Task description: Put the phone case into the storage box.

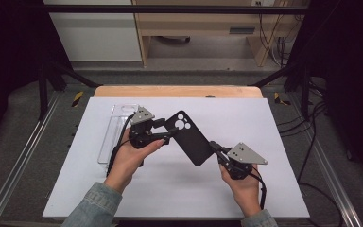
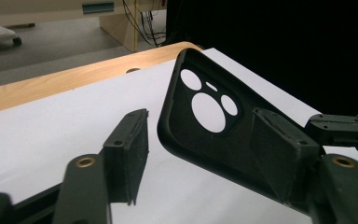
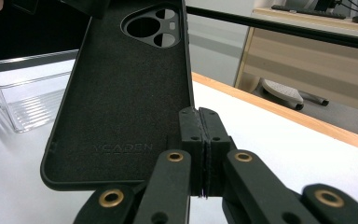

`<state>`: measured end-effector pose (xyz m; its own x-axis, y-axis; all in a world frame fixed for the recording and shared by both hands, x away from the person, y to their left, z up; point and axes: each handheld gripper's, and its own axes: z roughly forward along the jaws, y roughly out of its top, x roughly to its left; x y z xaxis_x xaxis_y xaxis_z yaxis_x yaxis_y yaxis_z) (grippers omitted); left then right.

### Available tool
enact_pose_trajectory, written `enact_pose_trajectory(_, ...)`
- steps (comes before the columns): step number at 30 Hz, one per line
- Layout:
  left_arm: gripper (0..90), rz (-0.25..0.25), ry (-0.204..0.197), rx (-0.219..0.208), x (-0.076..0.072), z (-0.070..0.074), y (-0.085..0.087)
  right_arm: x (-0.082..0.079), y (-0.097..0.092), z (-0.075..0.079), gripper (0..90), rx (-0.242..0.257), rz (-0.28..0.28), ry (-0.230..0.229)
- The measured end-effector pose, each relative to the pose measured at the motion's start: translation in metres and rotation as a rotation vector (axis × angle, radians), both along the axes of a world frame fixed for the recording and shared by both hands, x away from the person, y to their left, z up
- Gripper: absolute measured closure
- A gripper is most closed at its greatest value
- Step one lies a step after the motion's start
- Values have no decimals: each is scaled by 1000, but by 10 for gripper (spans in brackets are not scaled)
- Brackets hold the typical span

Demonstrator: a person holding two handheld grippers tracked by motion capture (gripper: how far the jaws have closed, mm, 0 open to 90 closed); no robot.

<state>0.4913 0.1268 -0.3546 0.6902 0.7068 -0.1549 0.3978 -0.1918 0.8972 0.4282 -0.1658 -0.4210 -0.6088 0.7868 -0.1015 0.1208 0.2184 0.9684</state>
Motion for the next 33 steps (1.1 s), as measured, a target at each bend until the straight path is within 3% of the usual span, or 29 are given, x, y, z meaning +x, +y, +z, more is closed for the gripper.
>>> enact_pose_trajectory(9, 505, 6, 58, -33, 5, -2, 6, 0, 1, -1, 898, -1, 2, 1)
enact_pose_trajectory(15, 629, 16, 55, -35, 4, -1, 6, 1, 1, -3, 897, -3, -1, 9)
enact_pose_trajectory(20, 665, 27, 52, -37, 3, 1, 6, 2, 1, -4, 897, -2, -1, 11)
enact_pose_trajectory(25, 725, 39, 61, -73, 3, 5, 8, 2, 3, -6, 896, -5, 0, 20)
enact_pose_trajectory(33, 765, 43, 38, -66, -1, 10, 7, 3, 5, -7, 894, -7, 1, 28)
